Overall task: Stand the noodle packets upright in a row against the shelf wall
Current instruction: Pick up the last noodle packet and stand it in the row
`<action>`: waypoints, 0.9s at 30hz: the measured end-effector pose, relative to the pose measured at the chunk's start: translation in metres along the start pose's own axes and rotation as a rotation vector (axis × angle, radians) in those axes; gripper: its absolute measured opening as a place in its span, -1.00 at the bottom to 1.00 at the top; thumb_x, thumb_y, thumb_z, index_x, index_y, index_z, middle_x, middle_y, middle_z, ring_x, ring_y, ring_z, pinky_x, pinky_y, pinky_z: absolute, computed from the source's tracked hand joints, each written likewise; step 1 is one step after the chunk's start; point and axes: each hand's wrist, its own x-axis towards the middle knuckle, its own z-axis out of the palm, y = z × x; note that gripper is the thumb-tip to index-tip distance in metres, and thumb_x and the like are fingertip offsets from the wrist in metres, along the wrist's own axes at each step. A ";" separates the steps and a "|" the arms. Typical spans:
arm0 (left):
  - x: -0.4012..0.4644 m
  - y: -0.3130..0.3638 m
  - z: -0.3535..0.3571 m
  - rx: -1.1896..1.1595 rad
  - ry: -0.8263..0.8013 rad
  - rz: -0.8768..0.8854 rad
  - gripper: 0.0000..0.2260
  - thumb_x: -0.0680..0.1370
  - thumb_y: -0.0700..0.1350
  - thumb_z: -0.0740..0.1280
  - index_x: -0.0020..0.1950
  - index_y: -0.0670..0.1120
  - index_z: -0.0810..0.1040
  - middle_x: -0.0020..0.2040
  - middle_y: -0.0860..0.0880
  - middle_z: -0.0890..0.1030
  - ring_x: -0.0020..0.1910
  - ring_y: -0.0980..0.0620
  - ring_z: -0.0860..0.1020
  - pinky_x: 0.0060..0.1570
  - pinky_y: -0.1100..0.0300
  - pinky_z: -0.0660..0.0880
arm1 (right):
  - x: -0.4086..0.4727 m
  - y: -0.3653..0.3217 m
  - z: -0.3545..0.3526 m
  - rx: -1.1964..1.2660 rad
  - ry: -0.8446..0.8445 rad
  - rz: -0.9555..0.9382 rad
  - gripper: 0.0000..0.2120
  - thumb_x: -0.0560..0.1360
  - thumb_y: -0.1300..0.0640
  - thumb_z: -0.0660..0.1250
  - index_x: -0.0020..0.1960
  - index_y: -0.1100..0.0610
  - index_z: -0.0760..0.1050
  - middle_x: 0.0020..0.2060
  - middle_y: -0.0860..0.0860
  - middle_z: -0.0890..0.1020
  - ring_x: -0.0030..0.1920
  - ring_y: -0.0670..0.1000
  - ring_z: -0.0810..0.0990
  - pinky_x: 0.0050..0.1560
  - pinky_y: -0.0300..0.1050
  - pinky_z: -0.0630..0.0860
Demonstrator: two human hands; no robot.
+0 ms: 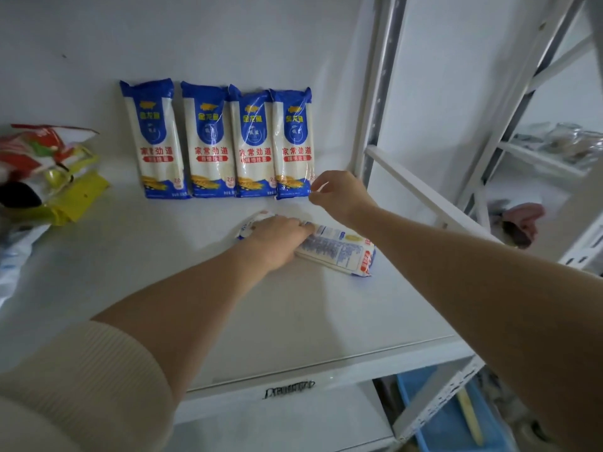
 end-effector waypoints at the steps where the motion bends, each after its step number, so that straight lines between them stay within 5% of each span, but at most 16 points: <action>1: 0.001 -0.002 -0.002 -0.040 0.015 -0.004 -0.59 0.54 -0.10 0.32 0.39 0.02 0.42 0.20 -0.08 0.60 0.14 -0.14 0.57 0.14 -0.05 0.50 | 0.002 0.000 -0.001 -0.008 0.011 -0.002 -0.81 0.48 0.16 0.33 0.08 0.12 0.61 0.01 0.07 0.65 -0.10 0.05 0.59 -0.12 -0.13 0.51; 4: 0.004 -0.009 -0.009 -0.242 0.120 -0.094 -0.77 0.55 -0.15 0.30 0.20 -0.05 0.54 0.07 -0.09 0.62 0.06 -0.13 0.57 -0.06 0.05 0.46 | 0.006 -0.004 -0.010 -0.089 0.143 -0.053 -0.79 0.49 0.15 0.26 0.06 0.06 0.61 0.00 0.02 0.67 -0.02 0.04 0.60 0.04 -0.04 0.56; 7: 0.014 -0.019 -0.023 -0.468 0.231 -0.235 -0.83 0.56 -0.20 0.26 0.11 -0.12 0.58 -0.03 -0.11 0.64 -0.06 -0.11 0.59 -0.26 0.13 0.38 | 0.013 -0.014 -0.025 -0.260 0.457 -0.206 -0.72 0.50 0.12 0.20 0.15 0.06 0.57 0.12 -0.01 0.63 0.23 0.06 0.48 0.22 0.01 0.38; 10: 0.024 -0.032 -0.045 -0.769 0.311 -0.427 -0.89 0.57 -0.13 0.27 0.03 -0.10 0.55 -0.15 -0.06 0.61 -0.18 -0.03 0.56 -0.32 0.18 0.40 | 0.026 -0.022 -0.037 -0.178 0.597 -0.245 -0.65 0.50 0.12 0.17 0.26 0.11 0.49 0.26 0.01 0.51 0.32 0.06 0.40 0.28 -0.02 0.31; 15: 0.042 -0.049 -0.070 -1.701 0.321 -0.625 -0.81 0.59 -0.07 0.30 0.19 -0.06 0.53 0.07 -0.06 0.67 0.11 -0.10 0.62 0.19 -0.07 0.53 | 0.049 -0.034 -0.034 0.041 0.427 -0.153 -0.45 0.54 0.05 0.24 0.48 0.18 0.21 0.44 0.07 0.33 0.35 0.04 0.40 0.27 -0.13 0.42; 18: 0.044 -0.052 -0.071 -2.041 0.253 -0.525 -0.71 0.61 -0.08 0.28 0.33 -0.09 0.48 0.12 -0.11 0.68 0.13 -0.14 0.64 0.13 -0.14 0.55 | 0.051 -0.043 -0.028 0.504 0.147 0.084 -0.45 0.56 0.03 0.25 0.48 0.16 0.19 0.25 0.12 0.53 -0.06 -0.03 0.60 -0.12 -0.20 0.53; 22: 0.052 -0.050 -0.073 -2.163 0.189 -0.469 -0.70 0.64 -0.08 0.24 0.35 -0.10 0.48 0.15 -0.13 0.66 0.07 -0.13 0.65 0.01 -0.07 0.59 | 0.059 -0.041 -0.024 0.796 0.065 0.182 -0.86 0.55 0.06 0.28 -0.03 0.14 0.47 -0.24 0.05 0.65 -0.30 0.00 0.63 -0.31 -0.14 0.56; 27: 0.065 -0.043 -0.072 -1.875 0.217 -0.421 -0.82 0.59 -0.04 0.32 0.16 -0.03 0.57 0.10 -0.09 0.69 0.10 -0.10 0.65 0.17 -0.12 0.54 | 0.072 -0.022 -0.021 0.737 0.209 0.187 -0.90 0.51 0.16 0.33 -0.01 0.17 0.46 -0.19 0.06 0.66 -0.22 0.07 0.66 -0.14 0.02 0.63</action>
